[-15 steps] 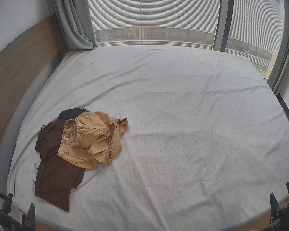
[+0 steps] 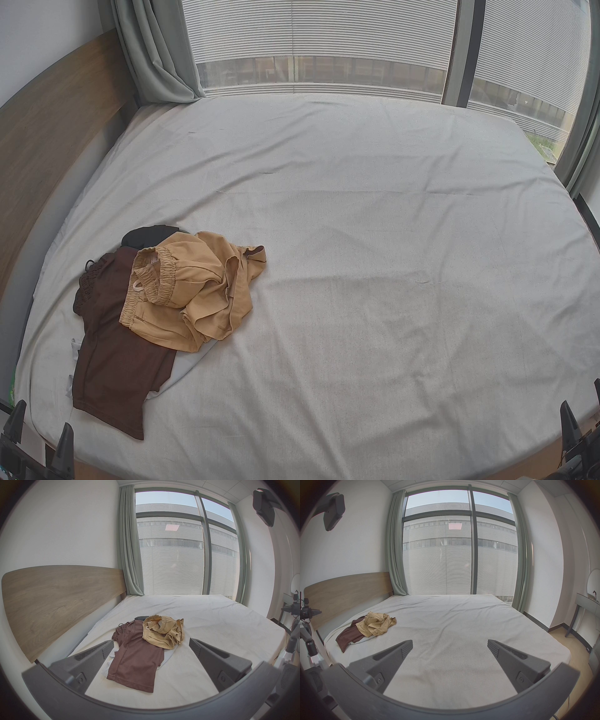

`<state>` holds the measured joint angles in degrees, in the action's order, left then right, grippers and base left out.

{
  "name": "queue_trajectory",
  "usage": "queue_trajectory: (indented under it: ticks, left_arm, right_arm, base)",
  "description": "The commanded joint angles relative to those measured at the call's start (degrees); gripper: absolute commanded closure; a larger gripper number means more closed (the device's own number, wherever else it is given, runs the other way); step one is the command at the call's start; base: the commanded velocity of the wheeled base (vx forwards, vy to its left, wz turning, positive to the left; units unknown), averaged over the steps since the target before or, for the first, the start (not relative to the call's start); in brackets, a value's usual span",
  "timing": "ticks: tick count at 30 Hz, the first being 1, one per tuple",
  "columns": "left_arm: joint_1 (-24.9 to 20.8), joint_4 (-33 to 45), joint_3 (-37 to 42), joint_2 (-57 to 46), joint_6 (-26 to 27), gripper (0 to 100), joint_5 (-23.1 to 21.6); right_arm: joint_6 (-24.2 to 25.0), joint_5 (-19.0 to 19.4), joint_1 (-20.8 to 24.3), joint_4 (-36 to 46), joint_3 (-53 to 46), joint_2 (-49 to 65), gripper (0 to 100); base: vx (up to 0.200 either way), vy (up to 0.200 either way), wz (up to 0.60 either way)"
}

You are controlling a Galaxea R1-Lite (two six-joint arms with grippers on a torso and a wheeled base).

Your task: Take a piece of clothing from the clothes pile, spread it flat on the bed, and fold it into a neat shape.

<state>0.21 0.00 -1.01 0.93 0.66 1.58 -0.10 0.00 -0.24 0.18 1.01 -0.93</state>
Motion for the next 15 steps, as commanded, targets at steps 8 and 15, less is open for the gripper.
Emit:
queue_trajectory:
  ticks: [8,15]
  left_arm:
    - [-0.03,0.09,1.01,-0.93,0.13,0,-0.09]
    - [0.06,-0.97,0.66,-0.93,-0.13,0,0.09]
  right_arm:
    - [-0.08,0.00,-0.02,-0.09,-1.01,0.49,0]
    - [0.01,0.00,-0.02,-0.09,-1.01,0.49,0]
  base:
    - [0.000,0.000,0.00]
    - [0.000,0.000,0.00]
